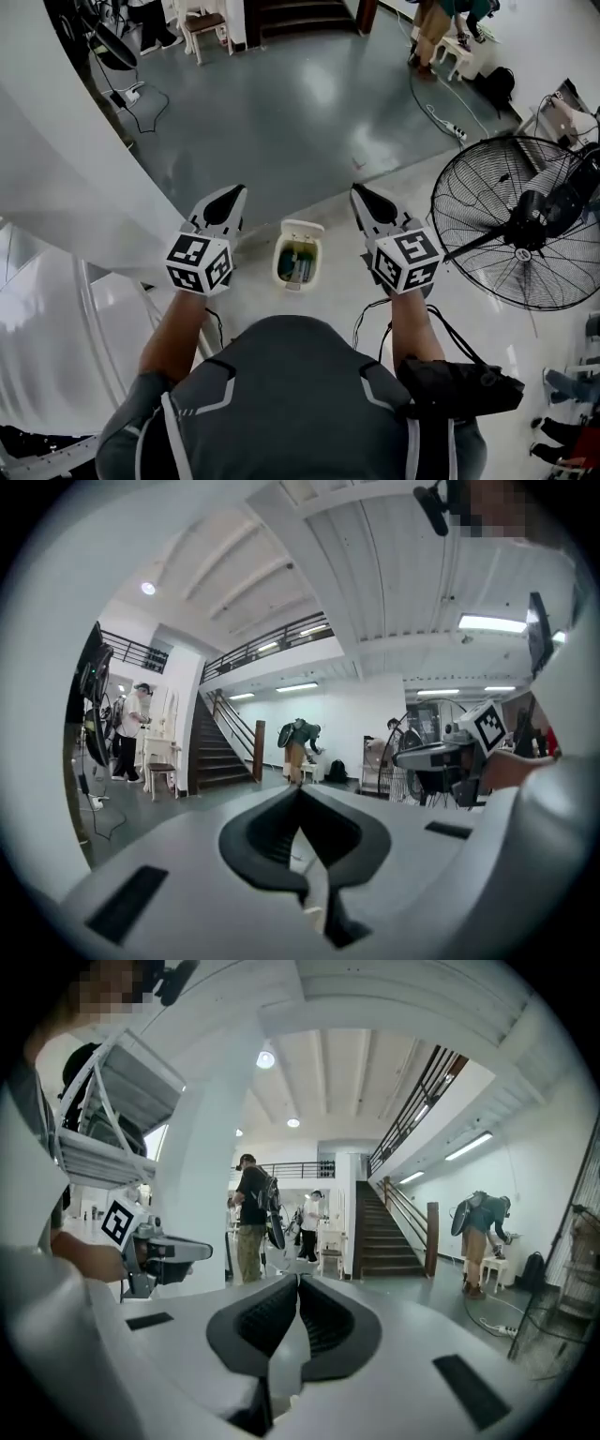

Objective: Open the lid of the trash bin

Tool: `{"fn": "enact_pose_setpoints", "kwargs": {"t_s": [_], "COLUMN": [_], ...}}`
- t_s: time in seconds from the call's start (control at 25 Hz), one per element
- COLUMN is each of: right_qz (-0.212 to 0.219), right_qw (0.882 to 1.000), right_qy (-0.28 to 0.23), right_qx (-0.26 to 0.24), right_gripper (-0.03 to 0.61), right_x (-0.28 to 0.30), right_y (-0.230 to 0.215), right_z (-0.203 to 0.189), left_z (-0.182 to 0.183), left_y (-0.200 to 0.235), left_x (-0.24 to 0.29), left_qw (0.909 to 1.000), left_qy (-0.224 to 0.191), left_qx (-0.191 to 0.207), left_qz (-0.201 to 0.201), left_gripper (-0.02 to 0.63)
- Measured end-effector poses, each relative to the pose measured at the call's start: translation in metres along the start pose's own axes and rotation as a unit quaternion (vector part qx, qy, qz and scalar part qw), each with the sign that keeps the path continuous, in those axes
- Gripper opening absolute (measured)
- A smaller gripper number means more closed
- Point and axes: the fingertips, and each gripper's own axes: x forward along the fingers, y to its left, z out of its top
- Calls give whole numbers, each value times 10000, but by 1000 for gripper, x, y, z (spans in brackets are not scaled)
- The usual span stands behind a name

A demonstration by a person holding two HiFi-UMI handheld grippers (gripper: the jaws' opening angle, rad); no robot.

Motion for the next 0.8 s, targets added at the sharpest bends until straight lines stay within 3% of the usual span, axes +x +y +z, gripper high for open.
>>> {"fn": "enact_pose_setpoints", "kwargs": {"t_s": [0.12,0.32,0.8], "right_qz": [-180,-518,-675], "right_qw": [9994,9977,9968], "right_qy": [-303,-434,-399], "right_qx": [60,66,133], "right_gripper": [32,28,26], "right_x": [-11,-19,-25], "right_y": [-9,-22,-27], "right_z": [20,28,21], "left_z": [17,35,27], "left_y": [0,19,20], "left_x": [-11,-26,-27], "left_qw": [9998,9949,9973], "left_qy": [-164,-416,-408], "left_qx": [-3,438,24], "left_qz": [65,813,610], "left_gripper": [9,9,9]}}
